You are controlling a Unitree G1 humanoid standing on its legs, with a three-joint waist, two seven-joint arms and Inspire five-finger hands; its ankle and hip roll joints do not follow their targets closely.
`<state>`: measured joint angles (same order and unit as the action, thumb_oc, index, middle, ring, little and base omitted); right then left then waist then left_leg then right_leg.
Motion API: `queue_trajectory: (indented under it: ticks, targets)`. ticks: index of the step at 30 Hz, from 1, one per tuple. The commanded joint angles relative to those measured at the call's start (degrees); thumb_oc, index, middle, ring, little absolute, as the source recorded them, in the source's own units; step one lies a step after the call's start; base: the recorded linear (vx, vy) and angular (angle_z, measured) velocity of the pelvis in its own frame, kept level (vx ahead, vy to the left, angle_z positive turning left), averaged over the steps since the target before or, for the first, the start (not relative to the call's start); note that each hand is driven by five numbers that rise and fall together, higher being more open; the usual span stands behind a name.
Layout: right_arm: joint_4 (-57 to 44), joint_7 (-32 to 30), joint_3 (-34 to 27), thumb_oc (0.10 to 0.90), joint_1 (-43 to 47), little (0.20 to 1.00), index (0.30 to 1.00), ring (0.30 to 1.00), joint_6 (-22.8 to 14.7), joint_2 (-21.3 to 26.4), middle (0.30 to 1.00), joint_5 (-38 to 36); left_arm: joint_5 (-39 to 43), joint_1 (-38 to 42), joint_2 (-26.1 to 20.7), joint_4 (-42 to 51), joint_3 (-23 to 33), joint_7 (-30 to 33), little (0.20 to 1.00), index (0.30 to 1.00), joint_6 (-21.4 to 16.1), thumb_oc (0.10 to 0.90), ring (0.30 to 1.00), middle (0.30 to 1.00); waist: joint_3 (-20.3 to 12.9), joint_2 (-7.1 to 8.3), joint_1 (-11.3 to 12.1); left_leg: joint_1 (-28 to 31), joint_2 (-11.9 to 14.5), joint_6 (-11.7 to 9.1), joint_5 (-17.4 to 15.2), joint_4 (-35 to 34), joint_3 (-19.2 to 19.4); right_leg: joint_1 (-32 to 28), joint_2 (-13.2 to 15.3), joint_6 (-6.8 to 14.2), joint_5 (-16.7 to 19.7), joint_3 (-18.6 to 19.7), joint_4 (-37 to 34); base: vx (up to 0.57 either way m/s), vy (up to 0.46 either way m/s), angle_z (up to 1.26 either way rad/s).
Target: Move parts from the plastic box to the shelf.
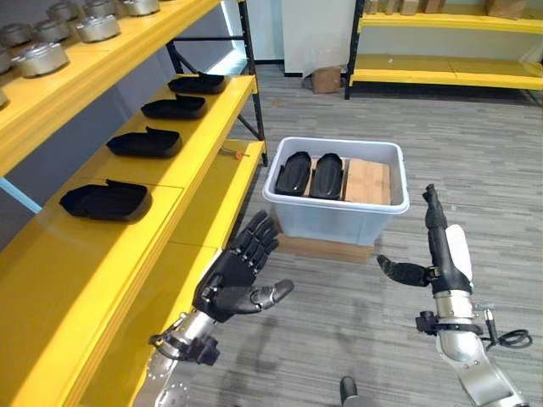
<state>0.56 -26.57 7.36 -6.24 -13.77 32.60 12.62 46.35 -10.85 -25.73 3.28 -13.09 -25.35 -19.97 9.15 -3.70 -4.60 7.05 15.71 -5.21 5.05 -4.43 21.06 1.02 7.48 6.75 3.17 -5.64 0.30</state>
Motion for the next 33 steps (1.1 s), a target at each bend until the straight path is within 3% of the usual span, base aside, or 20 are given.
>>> queue_trajectory:
  ticks: [1,3,6,8,10,12,13,14,15,20,23,30,31,33]
  targets:
    - [-4.62,-0.13,-0.62,0.900,6.24,1.000,1.000,1.000,-4.45,-0.14,1.000,-0.72,-0.79,5.12,-2.93,4.79,4.30,0.76,1.000,1.000,-6.45,0.900,1.000,1.000,-1.45,4.44,0.44,-0.96,-3.23,0.40,-5.09,3.58,-2.65,-3.60,2.64,-0.53,-4.14,-4.13,2.02,-0.01,-0.274,-0.05]
    - [-4.49,0.69,-0.35,0.900,6.31,1.000,1.000,1.000,-4.64,0.09,1.000,-0.51,-1.62,5.60,-2.69,4.84,4.20,2.00,1.000,1.000,-7.07,0.900,1.000,1.000,-1.22,4.32,0.06,-1.47,-2.44,0.07,-4.90,4.30,-3.09,-3.02,1.56,-1.62,-5.13,-3.82,3.05,-0.01,-0.230,-0.09]
    - [-4.29,2.57,0.48,0.900,6.55,1.000,1.000,1.000,-6.67,1.26,1.000,0.91,-5.39,7.21,-2.37,4.05,3.93,3.11,1.000,1.000,-6.78,0.900,1.000,1.000,-0.35,4.11,-0.58,-4.25,0.50,-1.16,-0.63,9.20,-4.10,-2.38,-0.90,-4.18,-6.65,-3.18,4.46,-0.03,-0.279,-0.14]
    - [-4.66,2.73,0.05,0.900,5.81,1.000,1.000,1.000,-7.56,2.26,1.000,1.56,-5.26,7.66,-2.59,3.44,3.87,1.98,1.000,1.000,-6.25,0.900,1.000,1.000,0.33,4.12,-0.95,-6.29,0.95,-1.50,0.40,13.12,-4.81,-2.49,-1.75,-5.00,-7.22,-3.28,4.86,-0.03,-0.252,-0.14]
    - [-4.38,3.75,-0.27,0.900,5.69,1.000,1.000,1.000,-7.91,3.23,1.000,-0.64,-5.77,7.71,-2.58,3.45,3.91,2.17,1.000,1.000,-6.00,0.900,1.000,1.000,0.45,4.04,-0.78,-7.35,-0.61,-0.89,-0.47,14.39,-6.85,-2.03,-2.16,-5.28,-7.18,-2.43,5.10,0.01,-0.145,-0.16]
    - [-3.34,4.61,0.70,0.900,6.38,1.000,1.000,1.000,-8.90,3.47,1.000,-0.85,-6.43,7.49,-2.62,3.82,4.05,3.51,1.000,1.000,-5.91,0.900,1.000,1.000,1.16,3.61,0.00,-7.33,-5.96,1.22,-4.00,13.63,-11.26,-1.98,-3.17,-5.27,-7.69,0.36,6.17,0.13,-0.083,-0.48]
    - [-3.48,4.94,1.46,0.900,6.36,1.000,1.000,1.000,-8.76,3.25,1.000,-1.31,-7.09,6.88,-2.54,4.73,4.78,4.14,1.000,1.000,-5.59,0.900,1.000,1.000,1.29,3.22,0.75,-7.24,-9.81,2.45,-5.53,11.31,-15.36,-2.26,-4.32,-5.20,-7.64,3.10,6.12,0.17,-0.070,-0.71]
    - [-3.57,4.97,1.71,0.900,6.34,1.000,1.000,1.000,-8.61,3.03,1.000,-1.36,-7.25,6.62,-2.50,5.03,4.86,4.33,1.000,1.000,-5.55,0.900,1.000,1.000,1.29,3.16,0.99,-7.28,-10.42,2.58,-5.60,10.83,-16.60,-2.33,-4.55,-5.18,-7.62,3.70,6.12,0.26,-0.076,-0.95]
    - [-4.00,5.00,2.43,0.900,5.33,1.000,1.000,1.000,-8.48,2.03,1.000,-0.89,-7.29,5.04,-2.23,5.89,5.88,3.89,1.000,1.000,-5.40,0.900,1.000,1.000,1.27,3.14,1.82,-7.16,-12.29,2.88,-6.22,9.30,-20.50,-2.90,-5.12,-5.03,-7.78,5.64,6.01,0.21,-0.025,-0.79]
    - [-5.45,6.28,2.88,0.900,3.17,1.000,1.000,1.000,-9.21,1.12,1.000,-1.38,-6.02,3.26,-2.45,5.87,7.13,1.53,1.000,1.000,-6.00,0.900,1.000,1.000,1.14,2.56,2.85,-8.27,-13.38,2.42,-3.89,5.60,-24.46,-3.73,-5.99,-4.91,-8.80,6.91,6.23,0.18,0.032,-0.72]
    - [-6.05,5.94,4.38,0.900,3.85,1.000,1.000,1.000,-8.04,1.08,1.000,-0.14,-5.21,3.37,-2.20,4.70,7.10,-0.10,1.000,1.000,-6.68,0.900,1.000,1.000,2.48,1.52,4.13,-12.37,-13.88,1.48,-0.29,3.94,-26.59,-4.94,-6.26,-5.06,-10.53,7.47,7.99,0.32,0.201,-0.06]
    - [-6.34,6.18,4.23,0.900,3.86,1.000,1.000,1.000,-7.66,1.24,1.000,-0.87,-4.70,3.39,-2.65,4.29,6.93,-0.72,1.000,1.000,-6.77,0.900,1.000,1.000,2.72,1.48,4.02,-13.07,-14.13,1.92,-1.65,6.01,-25.66,-4.96,-5.57,-4.93,-11.64,7.10,9.42,0.13,0.112,-0.28]
    - [-7.48,7.55,4.02,0.900,2.96,1.000,1.000,1.000,-8.48,1.03,1.000,-1.44,-4.62,4.69,-3.70,4.24,5.84,0.14,1.000,1.000,-6.64,0.900,1.000,1.000,2.35,1.67,3.09,-11.68,-15.35,4.12,-4.05,6.90,-24.18,-3.93,-4.43,-4.34,-12.68,6.84,12.24,0.45,0.480,-0.09]
    - [-7.99,8.10,3.08,0.900,1.93,1.000,1.000,1.000,-9.00,0.04,1.000,-0.68,-5.47,5.87,-4.23,4.11,5.83,0.67,1.000,1.000,-5.71,0.900,1.000,1.000,1.68,2.07,2.61,-9.97,-16.67,6.38,-4.55,5.68,-23.58,-2.71,-3.64,-3.21,-12.49,7.01,16.24,0.41,0.452,0.10]
